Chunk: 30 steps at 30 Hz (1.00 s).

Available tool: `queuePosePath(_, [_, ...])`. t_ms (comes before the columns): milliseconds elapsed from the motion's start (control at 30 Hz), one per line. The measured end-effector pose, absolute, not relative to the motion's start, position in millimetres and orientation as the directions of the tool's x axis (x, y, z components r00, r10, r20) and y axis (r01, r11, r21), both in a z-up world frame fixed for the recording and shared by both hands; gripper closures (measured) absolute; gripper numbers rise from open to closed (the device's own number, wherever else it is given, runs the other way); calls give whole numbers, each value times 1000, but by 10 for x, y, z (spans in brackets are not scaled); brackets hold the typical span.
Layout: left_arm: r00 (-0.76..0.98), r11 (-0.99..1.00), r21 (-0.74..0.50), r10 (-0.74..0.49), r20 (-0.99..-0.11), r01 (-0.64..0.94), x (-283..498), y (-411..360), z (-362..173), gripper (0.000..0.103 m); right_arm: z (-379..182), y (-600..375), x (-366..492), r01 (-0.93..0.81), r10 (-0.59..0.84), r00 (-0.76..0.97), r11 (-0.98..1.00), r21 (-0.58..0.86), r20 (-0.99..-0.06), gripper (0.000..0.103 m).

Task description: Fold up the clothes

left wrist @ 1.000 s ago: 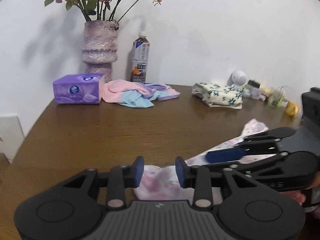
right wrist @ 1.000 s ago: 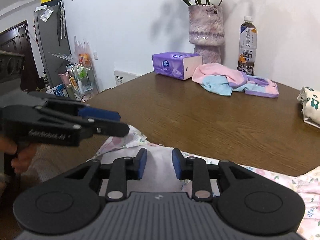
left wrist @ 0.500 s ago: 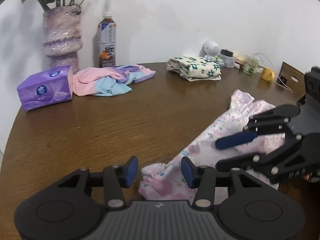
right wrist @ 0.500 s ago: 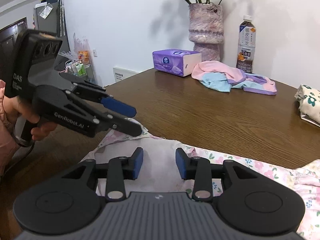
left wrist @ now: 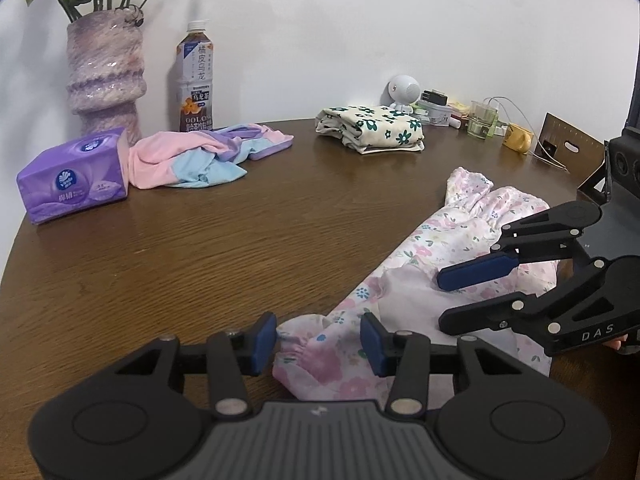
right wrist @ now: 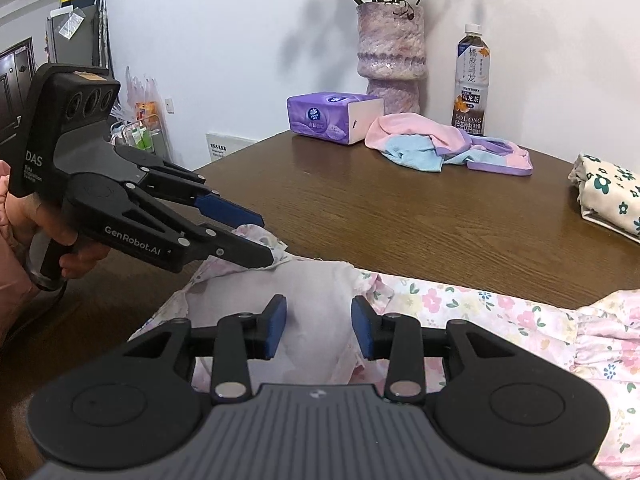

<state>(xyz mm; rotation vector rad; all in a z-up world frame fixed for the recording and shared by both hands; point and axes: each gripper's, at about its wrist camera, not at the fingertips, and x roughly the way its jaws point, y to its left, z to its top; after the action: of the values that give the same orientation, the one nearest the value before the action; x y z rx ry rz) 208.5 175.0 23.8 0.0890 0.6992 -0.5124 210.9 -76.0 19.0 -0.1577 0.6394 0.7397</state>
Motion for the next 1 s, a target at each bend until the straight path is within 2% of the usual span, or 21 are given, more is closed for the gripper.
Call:
queuePosePath(833, [647,866,-77,-424,-634,493,2065,1731,227,59,187,-736,2117,-663,566,568,745,76,-597,65])
queuePosePath(1000, [608,832,-41,-436,-664,553,2071,1715,247,59,204,-728,2091,-642,547,583,763,72,-600,65])
